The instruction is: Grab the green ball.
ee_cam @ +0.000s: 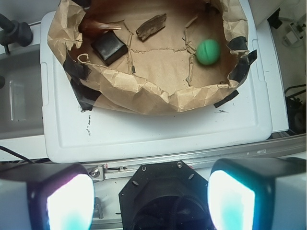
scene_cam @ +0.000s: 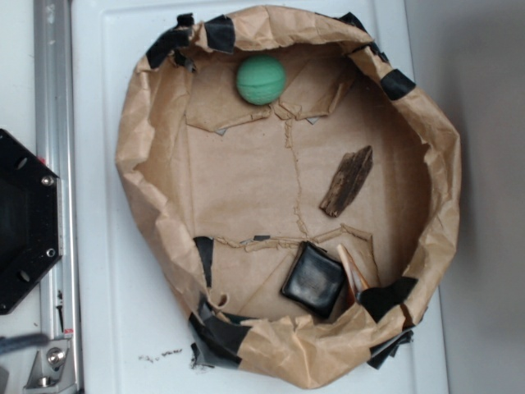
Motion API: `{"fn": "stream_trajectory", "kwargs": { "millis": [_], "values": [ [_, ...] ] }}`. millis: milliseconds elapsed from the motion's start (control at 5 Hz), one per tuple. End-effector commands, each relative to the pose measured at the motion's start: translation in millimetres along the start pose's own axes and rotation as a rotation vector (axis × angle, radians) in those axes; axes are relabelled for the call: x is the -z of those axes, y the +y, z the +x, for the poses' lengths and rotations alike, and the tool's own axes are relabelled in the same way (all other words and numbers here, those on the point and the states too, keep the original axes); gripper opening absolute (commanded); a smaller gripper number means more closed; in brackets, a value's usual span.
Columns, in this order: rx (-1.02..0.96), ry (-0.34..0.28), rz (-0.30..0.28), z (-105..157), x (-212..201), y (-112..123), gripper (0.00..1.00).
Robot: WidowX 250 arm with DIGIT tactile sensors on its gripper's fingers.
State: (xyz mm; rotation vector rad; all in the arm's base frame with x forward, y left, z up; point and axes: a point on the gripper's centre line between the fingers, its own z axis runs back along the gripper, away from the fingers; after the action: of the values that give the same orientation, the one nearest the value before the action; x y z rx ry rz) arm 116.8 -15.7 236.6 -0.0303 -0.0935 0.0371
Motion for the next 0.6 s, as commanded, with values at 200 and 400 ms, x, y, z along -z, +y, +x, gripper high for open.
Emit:
{"fn": "stream_trajectory", "kwargs": {
  "millis": [200,400],
  "values": [
    [-0.119,-0.052,0.078,45,25,7,1.00],
    [-0.291,-0.121,0.069,77,43,14,1.00]
  ]
}}
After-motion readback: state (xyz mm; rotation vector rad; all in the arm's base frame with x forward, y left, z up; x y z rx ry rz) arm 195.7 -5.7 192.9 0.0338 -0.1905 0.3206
